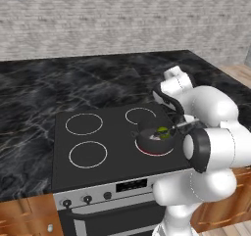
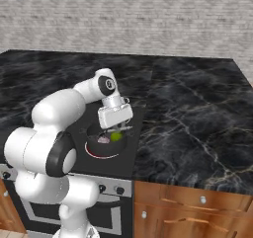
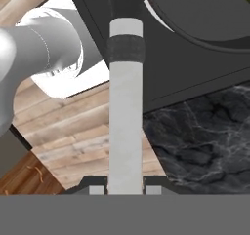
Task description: Put the garlic and lime in the pot. Retrieve the spatula and lightly stir the vegetables in the pot.
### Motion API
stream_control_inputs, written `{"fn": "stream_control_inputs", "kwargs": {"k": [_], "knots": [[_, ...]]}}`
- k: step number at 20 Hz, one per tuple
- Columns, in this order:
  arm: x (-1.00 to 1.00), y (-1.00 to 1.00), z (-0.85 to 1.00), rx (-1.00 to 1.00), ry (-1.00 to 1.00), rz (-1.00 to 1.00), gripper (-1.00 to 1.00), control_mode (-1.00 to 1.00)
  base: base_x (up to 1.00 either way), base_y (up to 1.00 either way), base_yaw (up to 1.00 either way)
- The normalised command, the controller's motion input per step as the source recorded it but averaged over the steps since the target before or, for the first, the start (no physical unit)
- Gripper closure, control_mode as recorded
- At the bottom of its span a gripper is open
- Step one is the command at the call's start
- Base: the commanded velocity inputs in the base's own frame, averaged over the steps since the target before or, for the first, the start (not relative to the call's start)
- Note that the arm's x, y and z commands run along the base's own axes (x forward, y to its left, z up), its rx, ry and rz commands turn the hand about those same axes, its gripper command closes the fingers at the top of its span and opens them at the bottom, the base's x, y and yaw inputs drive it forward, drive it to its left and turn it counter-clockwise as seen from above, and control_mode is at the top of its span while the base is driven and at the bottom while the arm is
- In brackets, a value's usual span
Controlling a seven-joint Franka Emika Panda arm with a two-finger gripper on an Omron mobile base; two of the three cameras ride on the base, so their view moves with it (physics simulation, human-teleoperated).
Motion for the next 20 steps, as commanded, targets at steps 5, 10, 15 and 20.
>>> {"fn": "stream_control_inputs", "kwargs": {"k": [5,10,15,20], "knots": [[0.03,-0.08,-0.08,0.00,-0.01,0.01,1.00,-1.00,0.00,0.00,0.00],[0.21,-0.19,0.00,-0.09,0.15,0.04,1.00,-1.00,0.00,0.00,0.00],[0.30,0.01,0.00,-0.05,0.08,0.03,1.00,-1.00,0.00,0.00,0.00],[0.24,0.00,0.00,0.00,0.00,0.00,1.00,-1.00,0.00,0.00,0.00]]}}
